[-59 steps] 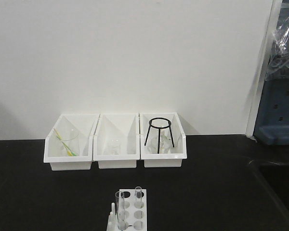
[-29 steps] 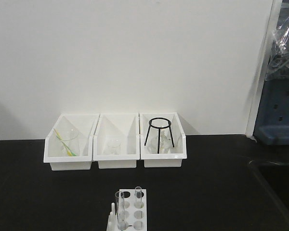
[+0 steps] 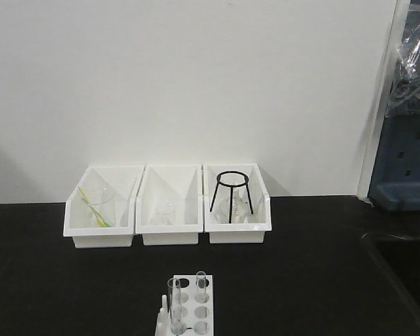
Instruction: Flip and reinsert test tube from rack
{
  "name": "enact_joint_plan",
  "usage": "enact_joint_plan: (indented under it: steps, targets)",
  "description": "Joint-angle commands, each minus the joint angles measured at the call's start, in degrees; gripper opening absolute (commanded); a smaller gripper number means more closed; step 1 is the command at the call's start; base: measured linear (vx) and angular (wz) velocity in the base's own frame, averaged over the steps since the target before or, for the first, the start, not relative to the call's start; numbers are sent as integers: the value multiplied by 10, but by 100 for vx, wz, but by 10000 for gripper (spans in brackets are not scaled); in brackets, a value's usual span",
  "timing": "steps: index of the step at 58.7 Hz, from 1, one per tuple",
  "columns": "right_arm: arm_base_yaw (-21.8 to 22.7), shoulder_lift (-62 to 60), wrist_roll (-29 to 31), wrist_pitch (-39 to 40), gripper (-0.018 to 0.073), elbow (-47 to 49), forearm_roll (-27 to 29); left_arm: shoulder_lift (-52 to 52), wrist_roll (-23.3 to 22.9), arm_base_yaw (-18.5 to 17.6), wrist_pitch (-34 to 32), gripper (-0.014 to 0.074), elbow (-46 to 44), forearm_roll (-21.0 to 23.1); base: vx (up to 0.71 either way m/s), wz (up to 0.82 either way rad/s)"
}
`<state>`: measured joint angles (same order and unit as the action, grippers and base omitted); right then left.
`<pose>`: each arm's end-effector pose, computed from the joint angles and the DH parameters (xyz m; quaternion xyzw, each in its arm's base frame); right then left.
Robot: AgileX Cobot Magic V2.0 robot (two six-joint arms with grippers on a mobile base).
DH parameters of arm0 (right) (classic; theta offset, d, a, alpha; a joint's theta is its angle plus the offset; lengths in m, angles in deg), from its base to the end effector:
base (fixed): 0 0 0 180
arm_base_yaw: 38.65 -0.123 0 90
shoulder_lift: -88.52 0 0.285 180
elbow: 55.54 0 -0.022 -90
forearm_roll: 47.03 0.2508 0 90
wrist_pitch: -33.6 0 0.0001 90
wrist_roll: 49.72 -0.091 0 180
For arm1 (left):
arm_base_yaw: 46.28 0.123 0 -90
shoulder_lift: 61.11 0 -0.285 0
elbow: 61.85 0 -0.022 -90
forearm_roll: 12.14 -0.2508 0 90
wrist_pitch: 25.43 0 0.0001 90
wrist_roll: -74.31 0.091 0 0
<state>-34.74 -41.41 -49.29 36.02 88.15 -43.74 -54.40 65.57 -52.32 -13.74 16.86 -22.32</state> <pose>0.1561 -0.0109 0.3888 0.0404 0.6677 -0.0076 0.7433 0.0555 -0.0026 0.1872 0.0356 0.7477 -0.0144 0.6629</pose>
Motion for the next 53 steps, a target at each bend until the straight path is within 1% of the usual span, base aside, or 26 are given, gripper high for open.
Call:
enact_joint_plan:
  steps: [1,5,14,15,23,28,32,36,42,46,53]
  targets:
    - [-21,9,-14,28,591,17,-10,-5,-6,0,-47,-7,-2,3,0,0]
    - [-60,22,-12,28,558,6,-19,-5,-6,0,-47,-7,-2,3,0,0]
    - [-190,67,-12,60,478,-40,-42,-5,-6,0,-47,-7,-2,3,0,0]
    - [-210,75,-12,72,470,-45,-43,-5,-6,0,-47,-7,-2,3,0,0]
    - [-324,142,-11,176,443,-98,-46,-5,-6,0,-47,-7,-2,3,0,0]
    - [-382,190,-4,233,443,-114,-61,-5,-6,0,-47,-7,-2,3,0,0]
    - [-419,241,3,282,443,-114,-76,-5,-6,0,-47,-7,-2,3,0,0]
    - [-442,282,3,331,443,-113,-79,-5,-6,0,-47,-7,-2,3,0,0]
    - [-449,348,0,411,443,-113,-80,-5,-6,0,-47,-7,-2,3,0,0]
    - [-449,380,-4,433,443,-110,-80,-5,-6,0,-47,-7,-2,3,0,0]
    - [-449,421,-8,436,443,-87,-85,-5,-6,0,-47,-7,-2,3,0,0]
